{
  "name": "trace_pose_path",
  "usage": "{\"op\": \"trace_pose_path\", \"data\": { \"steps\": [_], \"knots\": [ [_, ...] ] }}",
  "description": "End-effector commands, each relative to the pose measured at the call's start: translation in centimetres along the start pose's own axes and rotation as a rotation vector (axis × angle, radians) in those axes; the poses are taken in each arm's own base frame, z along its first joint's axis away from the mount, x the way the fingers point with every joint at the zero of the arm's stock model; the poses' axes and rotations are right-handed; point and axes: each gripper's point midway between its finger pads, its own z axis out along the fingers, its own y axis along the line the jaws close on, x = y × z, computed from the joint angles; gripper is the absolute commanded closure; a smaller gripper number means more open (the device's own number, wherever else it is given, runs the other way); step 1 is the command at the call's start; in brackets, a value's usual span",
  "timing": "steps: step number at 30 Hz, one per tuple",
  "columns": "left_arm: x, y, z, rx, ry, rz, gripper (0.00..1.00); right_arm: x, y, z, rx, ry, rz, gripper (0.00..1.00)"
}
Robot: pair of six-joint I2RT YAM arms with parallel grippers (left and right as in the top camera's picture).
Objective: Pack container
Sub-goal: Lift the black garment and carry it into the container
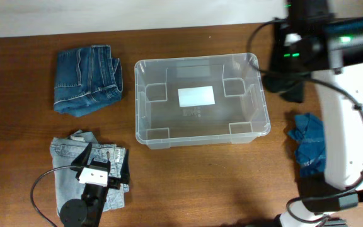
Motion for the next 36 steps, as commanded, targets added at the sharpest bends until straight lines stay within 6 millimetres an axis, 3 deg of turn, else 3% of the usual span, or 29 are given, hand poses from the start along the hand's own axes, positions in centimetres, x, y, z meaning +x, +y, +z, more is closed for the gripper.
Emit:
{"op": "trace_pose_path", "data": {
  "steps": [1,2,7,17,26,36],
  "knots": [
    [0.2,0.0,0.0,-0.001,0.002,0.016,0.01,1.0,4.6,0.6,-0.045,0.011,0.013,0.85],
    [0.2,0.0,0.0,-0.001,0.002,0.016,0.01,1.5,6.5,1.0,-0.058,0.019,-0.015,0.86],
    [0.2,0.0,0.0,-0.001,0.002,0.016,0.01,3.2,12.3,3.9,-0.069,0.064,-0.104,0.85],
    [0.2,0.0,0.0,-0.001,0.002,0.016,0.01,7.6,20.3,12.2,-0.043,0.185,-0.24,0.85],
    [0.2,0.0,0.0,-0.001,0.002,0.016,0.01,10.0,24.1,17.1,-0.044,0.215,-0.292,0.85],
    [0.2,0.0,0.0,-0.001,0.002,0.016,0.01,10.1,26.3,18.6,-0.092,0.194,-0.289,0.8]
  ]
}}
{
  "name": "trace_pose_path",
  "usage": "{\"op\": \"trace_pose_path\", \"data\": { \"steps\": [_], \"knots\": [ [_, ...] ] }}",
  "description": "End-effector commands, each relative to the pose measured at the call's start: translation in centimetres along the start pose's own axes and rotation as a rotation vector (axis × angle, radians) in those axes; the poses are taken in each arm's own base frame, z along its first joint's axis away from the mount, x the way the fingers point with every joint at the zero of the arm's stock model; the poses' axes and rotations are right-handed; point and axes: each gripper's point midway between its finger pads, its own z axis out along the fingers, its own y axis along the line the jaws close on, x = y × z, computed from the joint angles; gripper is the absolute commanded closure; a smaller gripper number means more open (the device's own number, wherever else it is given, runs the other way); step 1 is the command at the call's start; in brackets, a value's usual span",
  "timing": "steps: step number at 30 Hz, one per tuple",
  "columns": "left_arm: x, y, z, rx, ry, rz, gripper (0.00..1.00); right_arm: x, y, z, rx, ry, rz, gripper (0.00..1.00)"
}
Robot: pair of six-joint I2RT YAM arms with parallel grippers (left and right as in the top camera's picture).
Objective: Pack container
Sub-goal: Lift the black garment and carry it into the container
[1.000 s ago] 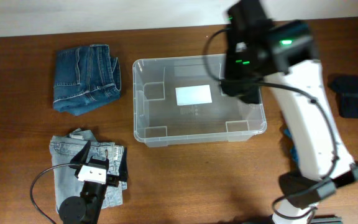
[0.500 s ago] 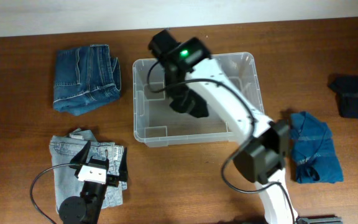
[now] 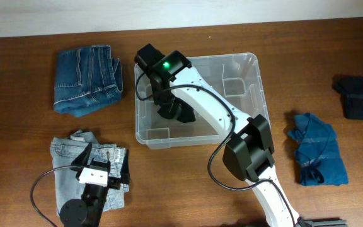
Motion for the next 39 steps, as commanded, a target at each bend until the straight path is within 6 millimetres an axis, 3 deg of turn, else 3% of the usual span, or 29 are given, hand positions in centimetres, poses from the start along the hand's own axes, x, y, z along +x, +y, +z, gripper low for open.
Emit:
{"op": "trace_pose_path", "data": {
  "steps": [1,11,17,22,31,37,39],
  "knots": [
    [0.2,0.0,0.0,-0.001,0.002,0.016,0.01,-0.3,0.6,0.2,-0.01,-0.016,0.006,0.79],
    [0.2,0.0,0.0,-0.001,0.002,0.016,0.01,-0.3,1.5,0.8,-0.05,-0.005,0.007,0.76],
    [0.2,0.0,0.0,-0.001,0.002,0.016,0.01,-0.3,1.6,0.8,-0.051,-0.006,0.007,0.67],
    [0.2,0.0,0.0,-0.001,0.002,0.016,0.01,-0.3,1.6,0.8,-0.055,-0.005,0.003,0.45],
    [0.2,0.0,0.0,-0.001,0.002,0.016,0.01,-0.6,3.0,0.3,-0.131,-0.012,-0.095,0.4],
    [0.2,0.0,0.0,-0.001,0.002,0.016,0.01,-3.0,-1.1,-1.9,-0.024,-0.082,-0.042,0.4],
    [0.2,0.0,0.0,-0.001,0.002,0.016,0.01,-3.6,-3.0,-2.5,-0.002,-0.083,0.001,0.45]
  ]
}}
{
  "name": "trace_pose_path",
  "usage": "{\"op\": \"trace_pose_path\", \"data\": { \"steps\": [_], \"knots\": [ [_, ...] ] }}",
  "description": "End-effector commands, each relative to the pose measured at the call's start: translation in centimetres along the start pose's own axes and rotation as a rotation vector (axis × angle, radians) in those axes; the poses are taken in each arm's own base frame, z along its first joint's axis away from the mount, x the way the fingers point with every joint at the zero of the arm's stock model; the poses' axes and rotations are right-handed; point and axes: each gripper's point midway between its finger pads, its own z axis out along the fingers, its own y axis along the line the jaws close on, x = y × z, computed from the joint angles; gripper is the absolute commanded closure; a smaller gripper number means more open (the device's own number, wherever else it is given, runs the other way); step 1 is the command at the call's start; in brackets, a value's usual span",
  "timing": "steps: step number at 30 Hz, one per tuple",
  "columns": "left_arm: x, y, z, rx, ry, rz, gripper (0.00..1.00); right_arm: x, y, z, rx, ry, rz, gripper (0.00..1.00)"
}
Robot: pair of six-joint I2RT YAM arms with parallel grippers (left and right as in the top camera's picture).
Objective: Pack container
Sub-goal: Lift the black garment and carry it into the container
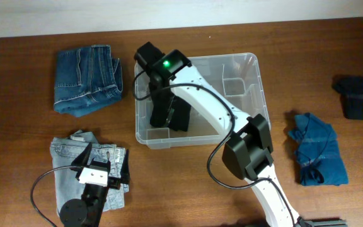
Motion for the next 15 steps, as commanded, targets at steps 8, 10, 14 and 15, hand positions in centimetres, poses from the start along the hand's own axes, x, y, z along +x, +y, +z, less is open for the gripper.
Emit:
{"op": "trace_pose_path", "data": {
  "steps": [8,10,14,15],
  "knots": [
    [0.2,0.0,0.0,-0.001,0.002,0.016,0.01,-2.0,-9.2,-0.5,0.108,0.014,0.157,0.8],
    [0.2,0.0,0.0,-0.001,0.002,0.016,0.01,-1.8,-9.8,0.3,0.117,0.03,0.164,0.84],
    [0.2,0.0,0.0,-0.001,0.002,0.016,0.01,-1.3,-9.2,2.9,0.091,0.044,0.167,0.92],
    [0.2,0.0,0.0,-0.001,0.002,0.016,0.01,-1.2,-8.8,3.3,0.068,0.05,0.169,0.92]
  ]
}}
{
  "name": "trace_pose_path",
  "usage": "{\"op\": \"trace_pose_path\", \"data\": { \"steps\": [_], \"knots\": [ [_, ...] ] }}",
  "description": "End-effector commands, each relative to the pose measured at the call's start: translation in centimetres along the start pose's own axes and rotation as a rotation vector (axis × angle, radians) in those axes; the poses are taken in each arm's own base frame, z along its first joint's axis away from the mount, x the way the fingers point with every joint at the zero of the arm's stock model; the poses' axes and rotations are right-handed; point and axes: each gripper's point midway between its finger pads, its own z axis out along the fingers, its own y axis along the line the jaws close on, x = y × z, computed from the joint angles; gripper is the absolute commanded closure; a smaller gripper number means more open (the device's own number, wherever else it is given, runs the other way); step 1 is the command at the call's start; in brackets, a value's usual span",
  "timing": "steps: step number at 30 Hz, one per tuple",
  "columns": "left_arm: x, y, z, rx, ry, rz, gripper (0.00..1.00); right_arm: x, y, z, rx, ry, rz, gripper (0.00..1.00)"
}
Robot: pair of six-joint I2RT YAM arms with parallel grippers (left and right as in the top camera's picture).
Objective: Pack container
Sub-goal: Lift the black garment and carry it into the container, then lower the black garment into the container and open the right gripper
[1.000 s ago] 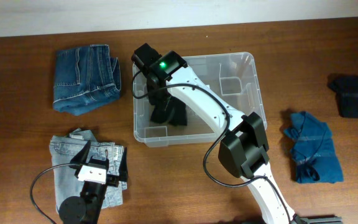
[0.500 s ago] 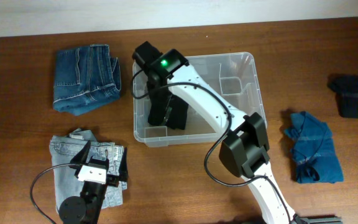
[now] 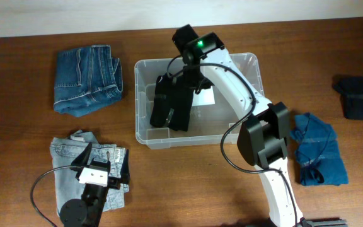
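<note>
The clear plastic container (image 3: 259, 94) stands in the middle of the table. A dark folded garment (image 3: 171, 112) lies inside it along the left wall. My right arm reaches over the back of the container. Its gripper (image 3: 190, 81) is at the far end of the dark garment, and the wrist hides the fingers from above. My left gripper (image 3: 97, 171) rests low over the pale jeans (image 3: 65, 157) at the front left; its fingers cannot be made out.
Folded blue jeans (image 3: 87, 79) lie at the back left. A crumpled blue garment (image 3: 317, 148) lies right of the container, and a dark navy garment (image 3: 358, 98) sits at the far right. A white label (image 3: 205, 98) shows on the container's floor.
My right wrist has moved from the container's back left corner to the middle of its back wall. The dark garment lies along the left side, a little more stretched out.
The container was empty, with my right arm at the far right over a dark garment. Then the arm was over the container with the dark garment beneath it. The garment then lay on the left floor, where it stays. My left arm has not moved.
</note>
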Motion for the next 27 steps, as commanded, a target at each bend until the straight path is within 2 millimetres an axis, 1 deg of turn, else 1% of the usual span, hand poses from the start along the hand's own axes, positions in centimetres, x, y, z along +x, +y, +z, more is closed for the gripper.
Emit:
{"op": "trace_pose_path", "data": {
  "steps": [1,3,6,10,13,17,22,24,27],
  "knots": [
    [0.2,0.0,0.0,-0.001,0.002,0.016,0.01,0.9,1.7,1.0,-0.061,0.016,0.001,0.93],
    [0.2,0.0,0.0,-0.001,0.002,0.016,0.01,1.2,2.0,2.2,-0.067,0.02,0.031,0.96],
    [0.2,0.0,0.0,-0.001,0.002,0.016,0.01,1.7,2.0,3.7,-0.064,0.028,0.037,0.96],
    [0.2,0.0,0.0,-0.001,0.002,0.016,0.01,2.5,2.4,5.1,-0.081,0.047,0.034,0.96],
    [0.2,0.0,0.0,-0.001,0.002,0.016,0.01,2.9,3.1,5.7,-0.121,0.061,0.029,0.96],
    [0.2,0.0,0.0,-0.001,0.002,0.016,0.01,2.8,3.4,5.8,-0.136,0.058,0.028,0.96],
    [0.2,0.0,0.0,-0.001,0.002,0.016,0.01,2.9,3.4,5.7,-0.132,0.061,0.027,0.96],
    [0.2,0.0,0.0,-0.001,0.002,0.016,0.01,2.8,3.2,5.3,-0.129,0.056,0.027,0.96],
    [0.2,0.0,0.0,-0.001,0.002,0.016,0.01,2.3,3.0,3.9,-0.133,0.033,0.027,0.96]
  ]
}}
